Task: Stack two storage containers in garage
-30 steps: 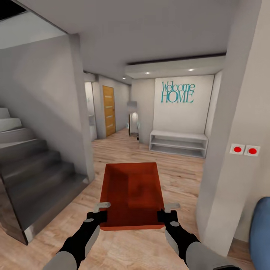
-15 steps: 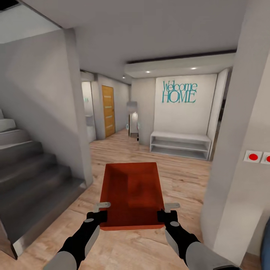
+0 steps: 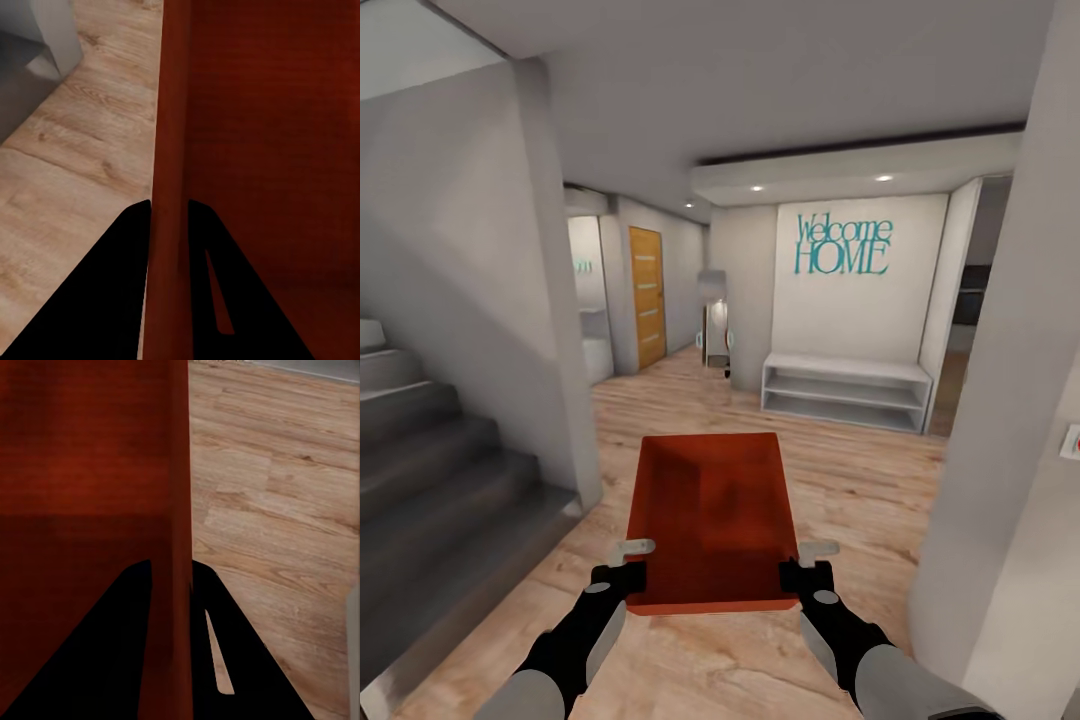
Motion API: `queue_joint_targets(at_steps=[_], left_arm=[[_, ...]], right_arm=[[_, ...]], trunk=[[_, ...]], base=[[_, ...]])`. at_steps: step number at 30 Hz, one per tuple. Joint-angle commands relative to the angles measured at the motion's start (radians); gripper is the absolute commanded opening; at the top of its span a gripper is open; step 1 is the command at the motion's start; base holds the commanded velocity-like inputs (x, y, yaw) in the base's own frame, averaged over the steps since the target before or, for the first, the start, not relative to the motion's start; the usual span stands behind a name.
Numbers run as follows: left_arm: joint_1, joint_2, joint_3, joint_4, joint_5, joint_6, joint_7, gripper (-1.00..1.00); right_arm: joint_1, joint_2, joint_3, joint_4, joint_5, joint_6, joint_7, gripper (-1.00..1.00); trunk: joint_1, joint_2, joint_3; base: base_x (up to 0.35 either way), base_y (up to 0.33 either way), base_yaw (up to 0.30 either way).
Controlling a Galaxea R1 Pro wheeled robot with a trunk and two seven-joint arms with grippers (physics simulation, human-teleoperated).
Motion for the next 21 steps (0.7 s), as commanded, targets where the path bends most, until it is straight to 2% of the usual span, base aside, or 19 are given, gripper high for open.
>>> queue_joint_targets(at_steps=[1, 21], left_arm=[[0.0, 0.001, 0.005, -0.005, -0.016, -0.028, 0.015, -1.0], [0.0, 0.001, 0.005, -0.005, -0.016, -0.028, 0.015, -1.0]], right_arm=[[-0.001, 0.0, -0.038, 0.002, -0.03, -0.003, -0.084, -1.0], [-0.001, 0.0, -0.039, 0.002, -0.026, -0.001, -0.084, -1.0]], trunk=[[0.001, -0.001, -0.001], [0.001, -0.001, -0.001]], base=[[0.324, 0.0, 0.0], [0.324, 0.0, 0.0]])
